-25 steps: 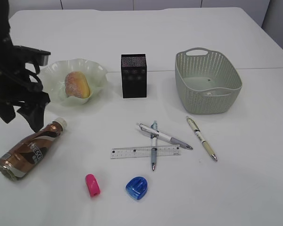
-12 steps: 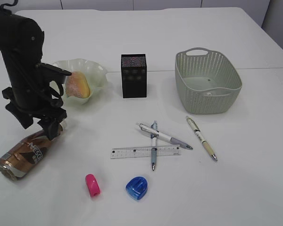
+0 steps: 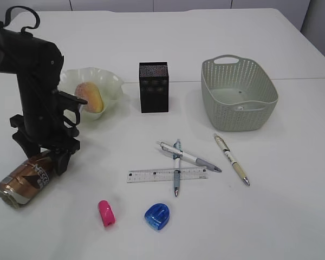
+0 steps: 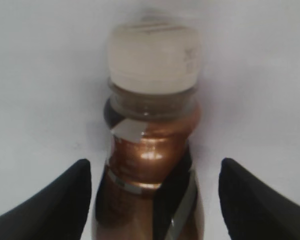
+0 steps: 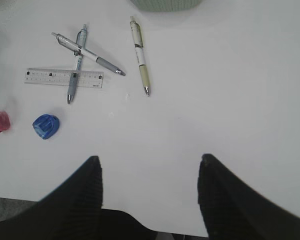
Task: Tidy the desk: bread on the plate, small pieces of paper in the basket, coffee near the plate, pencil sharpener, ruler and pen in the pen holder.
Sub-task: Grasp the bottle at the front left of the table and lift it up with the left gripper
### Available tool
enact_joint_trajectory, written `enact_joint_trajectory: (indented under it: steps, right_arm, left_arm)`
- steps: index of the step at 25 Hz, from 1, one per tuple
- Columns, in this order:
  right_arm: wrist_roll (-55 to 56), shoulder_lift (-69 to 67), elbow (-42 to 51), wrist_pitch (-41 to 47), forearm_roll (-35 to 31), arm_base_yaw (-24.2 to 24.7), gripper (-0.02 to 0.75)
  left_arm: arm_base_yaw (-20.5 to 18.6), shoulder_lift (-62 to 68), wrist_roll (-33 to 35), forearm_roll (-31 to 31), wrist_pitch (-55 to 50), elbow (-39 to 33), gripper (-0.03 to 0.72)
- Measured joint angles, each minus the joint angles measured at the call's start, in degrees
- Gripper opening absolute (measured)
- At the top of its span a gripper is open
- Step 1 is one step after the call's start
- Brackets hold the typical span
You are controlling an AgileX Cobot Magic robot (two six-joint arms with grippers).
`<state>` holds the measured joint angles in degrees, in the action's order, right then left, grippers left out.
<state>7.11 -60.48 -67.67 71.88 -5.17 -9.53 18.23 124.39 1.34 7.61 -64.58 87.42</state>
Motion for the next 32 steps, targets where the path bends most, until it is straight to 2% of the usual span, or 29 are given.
enact_joint_trajectory:
  steps: [11, 13, 16, 20, 26, 32]
  right_arm:
    - [-0.09, 0.0, 0.0, 0.15, 0.74, 0.0, 0.473]
    - [-0.09, 0.0, 0.0, 0.13, 0.99, 0.0, 0.473]
    - [-0.09, 0.0, 0.0, 0.13, 1.13, 0.0, 0.472]
    - [-0.09, 0.0, 0.0, 0.13, 1.25, 0.0, 0.473]
    - [-0.09, 0.0, 0.0, 0.13, 1.37, 0.0, 0.473]
    - [-0.09, 0.0, 0.0, 0.13, 1.49, 0.0, 0.472]
  left_arm:
    - [0.0, 1.34, 0.0, -0.2, -0.32, 0.1, 0.555]
    - [0.0, 1.34, 0.0, -0.2, -0.45, 0.1, 0.502]
    - [0.0, 1.6, 0.0, -0.2, -1.29, 0.22, 0.375]
    - [0.0, 1.87, 0.0, -0.2, -2.52, 0.44, 0.302]
    - [0.1, 1.5, 0.1, -1.17, -3.49, 0.44, 0.293]
    - [-1.59, -7.5, 0.1, -8.23, -3.29, 0.08, 0.293]
